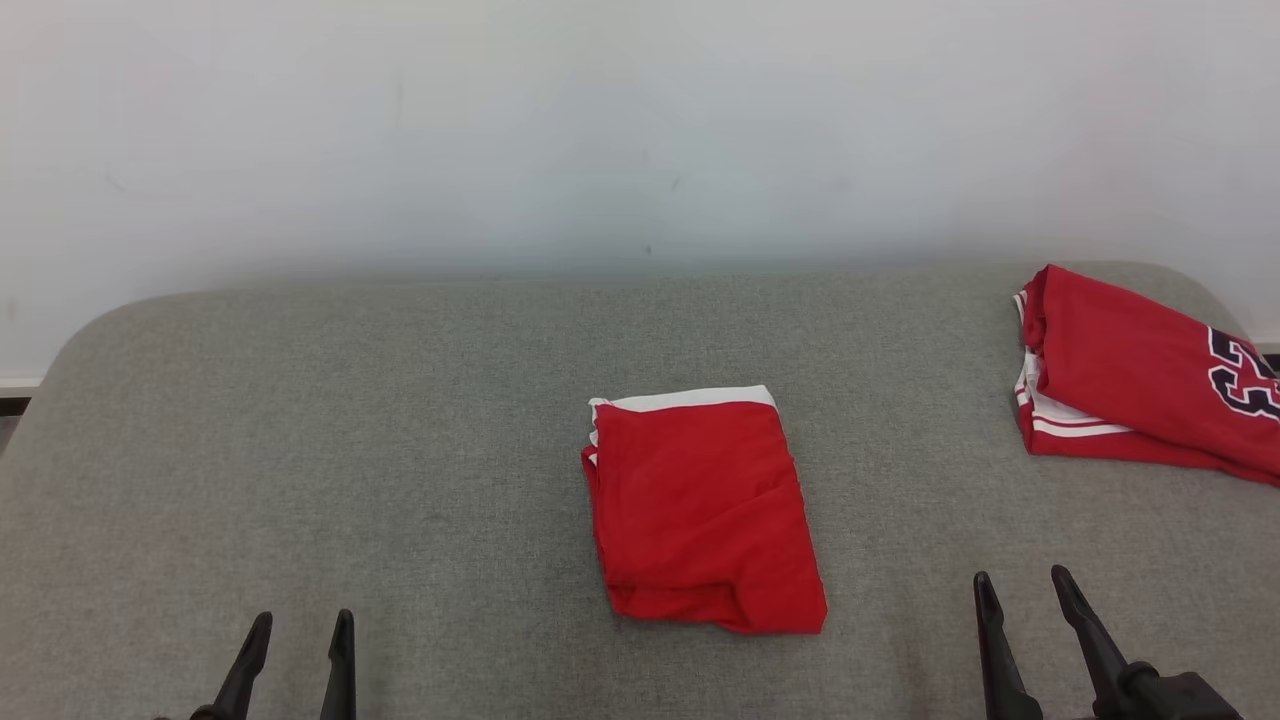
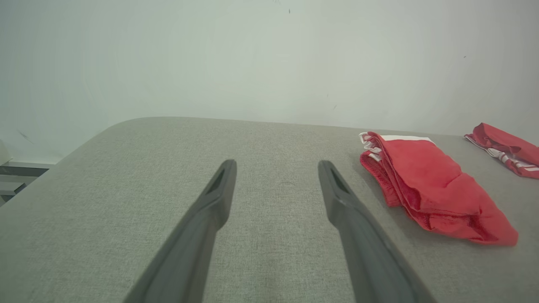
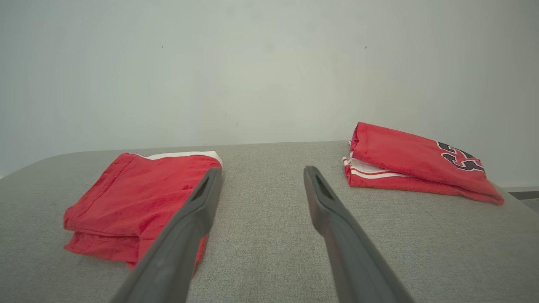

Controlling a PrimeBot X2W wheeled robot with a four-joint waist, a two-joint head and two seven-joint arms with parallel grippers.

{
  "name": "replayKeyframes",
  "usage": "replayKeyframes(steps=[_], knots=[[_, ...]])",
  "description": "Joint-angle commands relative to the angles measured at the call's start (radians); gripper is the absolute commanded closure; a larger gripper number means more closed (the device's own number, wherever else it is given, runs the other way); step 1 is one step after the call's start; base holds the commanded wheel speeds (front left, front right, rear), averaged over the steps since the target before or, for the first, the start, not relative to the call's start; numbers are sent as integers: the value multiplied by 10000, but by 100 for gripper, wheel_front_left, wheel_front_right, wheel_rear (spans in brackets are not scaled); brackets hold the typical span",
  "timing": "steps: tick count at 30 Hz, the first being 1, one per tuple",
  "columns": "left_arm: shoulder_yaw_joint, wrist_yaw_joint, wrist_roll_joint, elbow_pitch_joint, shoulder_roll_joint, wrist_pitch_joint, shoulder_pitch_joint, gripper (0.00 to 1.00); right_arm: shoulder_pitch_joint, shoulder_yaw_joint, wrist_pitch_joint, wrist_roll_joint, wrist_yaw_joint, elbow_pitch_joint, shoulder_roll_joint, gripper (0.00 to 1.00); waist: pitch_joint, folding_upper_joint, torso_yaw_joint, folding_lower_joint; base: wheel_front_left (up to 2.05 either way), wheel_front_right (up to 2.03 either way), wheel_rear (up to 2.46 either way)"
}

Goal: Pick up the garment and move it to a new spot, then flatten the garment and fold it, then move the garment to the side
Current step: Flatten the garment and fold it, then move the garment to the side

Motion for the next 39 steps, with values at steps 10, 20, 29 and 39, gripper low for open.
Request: replayKeyframes(steps=[10,20,29,39], knots=[[192,14,191,-207,-148,2,378,0,193,159,-1,5,-27,102,-87,0,-67,1,172,2,0,0,0],[226,14,200,-204,-176,2,300,0,149,244,1,30,-27,255,-61,0,-6,1,164,2,0,0,0],[44,13,86,-135,-215,2,-94,0,-1253,780,232,126,-27,1139,-258,0,338,1,457,2,0,0,0],[-191,13,-300,-46,-88,2,-784,0,-4442,1045,1632,-135,-27,4109,-333,0,1352,1,1493,2,0,0,0]])
